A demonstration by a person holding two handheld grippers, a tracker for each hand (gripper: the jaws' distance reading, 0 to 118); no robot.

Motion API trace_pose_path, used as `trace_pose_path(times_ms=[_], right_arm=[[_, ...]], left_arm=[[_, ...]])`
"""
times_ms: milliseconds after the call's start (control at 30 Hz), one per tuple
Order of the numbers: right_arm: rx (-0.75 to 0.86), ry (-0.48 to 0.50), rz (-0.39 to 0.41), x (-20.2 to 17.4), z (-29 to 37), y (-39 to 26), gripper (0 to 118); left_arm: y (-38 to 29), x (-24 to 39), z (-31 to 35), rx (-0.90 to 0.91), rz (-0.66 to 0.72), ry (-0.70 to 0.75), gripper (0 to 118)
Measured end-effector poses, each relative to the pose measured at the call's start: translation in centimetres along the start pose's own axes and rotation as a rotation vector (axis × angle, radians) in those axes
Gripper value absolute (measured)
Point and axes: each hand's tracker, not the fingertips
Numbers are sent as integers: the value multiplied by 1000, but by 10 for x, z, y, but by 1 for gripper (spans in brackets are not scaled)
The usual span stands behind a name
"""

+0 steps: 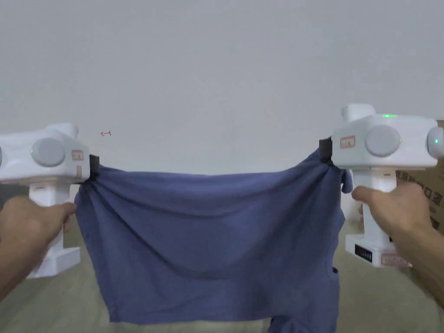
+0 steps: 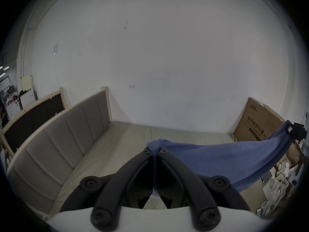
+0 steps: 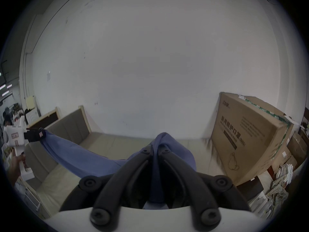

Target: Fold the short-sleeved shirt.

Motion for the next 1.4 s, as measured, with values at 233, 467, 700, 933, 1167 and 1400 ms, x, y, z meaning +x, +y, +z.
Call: trace_pose_path(times_ms=[233, 467, 700, 933, 1167, 1400], right_arm=[[-95, 59, -24, -4, 65, -149, 4], [-271, 115, 61, -10, 173, -307, 4], [-477, 139, 21, 8, 216, -394, 4], [-530, 132, -85, 26, 234, -422, 4], [-531, 139, -99, 21, 258, -428, 4], [-566, 130, -124, 31, 259, -441, 4]], left_arm=[[-140, -23, 28, -98, 29, -74, 2], [-283, -30, 129, -178, -56, -110, 2], [-385, -57, 182, -299, -5, -101, 2], [-413, -51, 220, -345, -53, -90, 2], [-421, -53, 230, -364, -128, -107, 2], [-430, -63, 226, -390, -128, -100, 2]])
